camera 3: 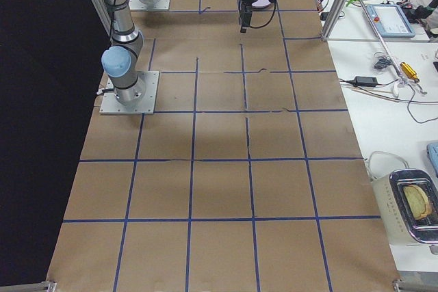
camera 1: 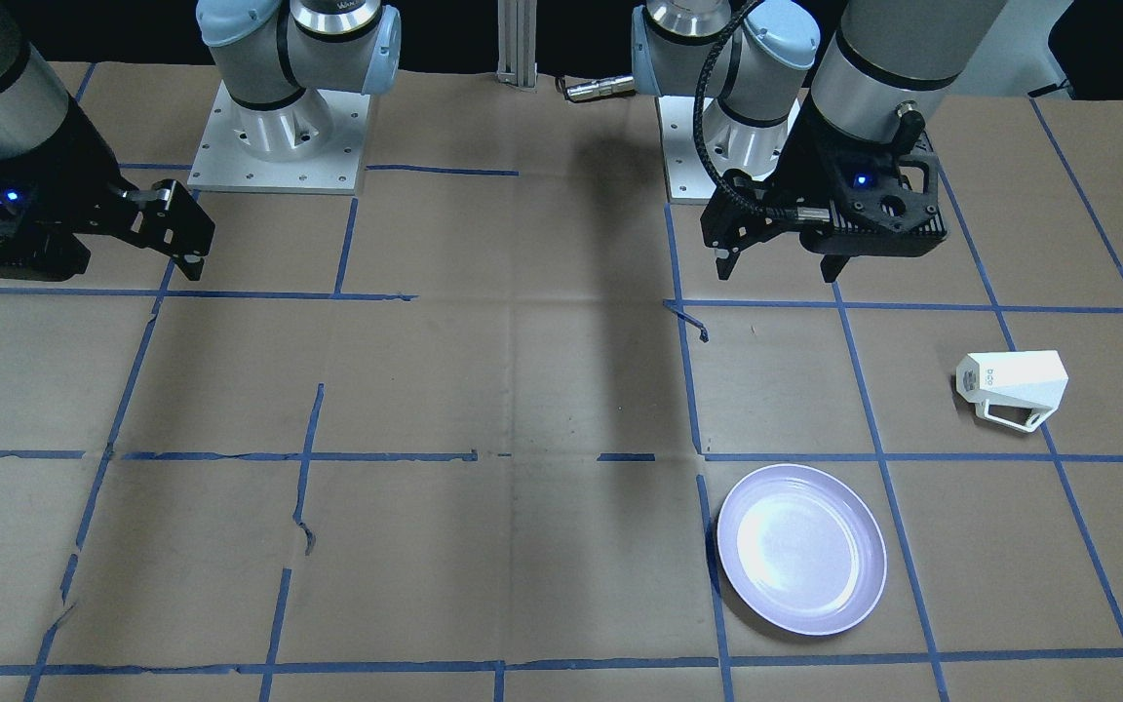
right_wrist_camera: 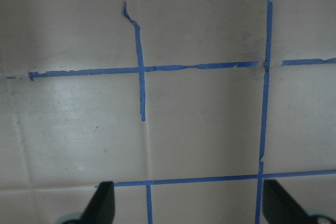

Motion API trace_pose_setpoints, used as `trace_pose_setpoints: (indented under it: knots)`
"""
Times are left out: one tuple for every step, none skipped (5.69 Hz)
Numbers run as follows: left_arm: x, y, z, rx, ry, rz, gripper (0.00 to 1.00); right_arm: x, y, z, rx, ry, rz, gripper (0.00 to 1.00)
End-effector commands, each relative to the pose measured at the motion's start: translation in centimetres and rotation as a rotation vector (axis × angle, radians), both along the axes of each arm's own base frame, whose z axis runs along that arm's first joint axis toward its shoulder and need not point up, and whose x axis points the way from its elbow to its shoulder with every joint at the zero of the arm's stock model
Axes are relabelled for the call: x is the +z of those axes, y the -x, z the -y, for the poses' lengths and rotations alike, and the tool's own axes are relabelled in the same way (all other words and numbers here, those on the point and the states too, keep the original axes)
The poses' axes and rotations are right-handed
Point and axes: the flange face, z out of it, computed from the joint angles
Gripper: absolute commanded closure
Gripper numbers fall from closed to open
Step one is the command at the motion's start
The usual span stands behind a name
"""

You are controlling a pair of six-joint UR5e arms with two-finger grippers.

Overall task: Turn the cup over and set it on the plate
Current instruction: 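Move the left gripper away from the plate toward the white cup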

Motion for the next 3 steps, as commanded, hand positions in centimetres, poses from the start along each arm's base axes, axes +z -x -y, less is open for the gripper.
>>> trace_pose_setpoints:
  knots:
    - [0.1,-0.1,0.0,0.001,0.001,0.006,0.02,0.0,0.0,0.0,0.000,0.000,0.000,0.00]
    - [0.1,-0.3,0.1,0.002,0.003,0.001,0.02,0.0,0.0,0.0,0.000,0.000,0.000,0.00]
    - [0.5,-1.3,0.1,-0.026,0.009,0.007,0.02,0.0,0.0,0.0,0.000,0.000,0.000,0.00]
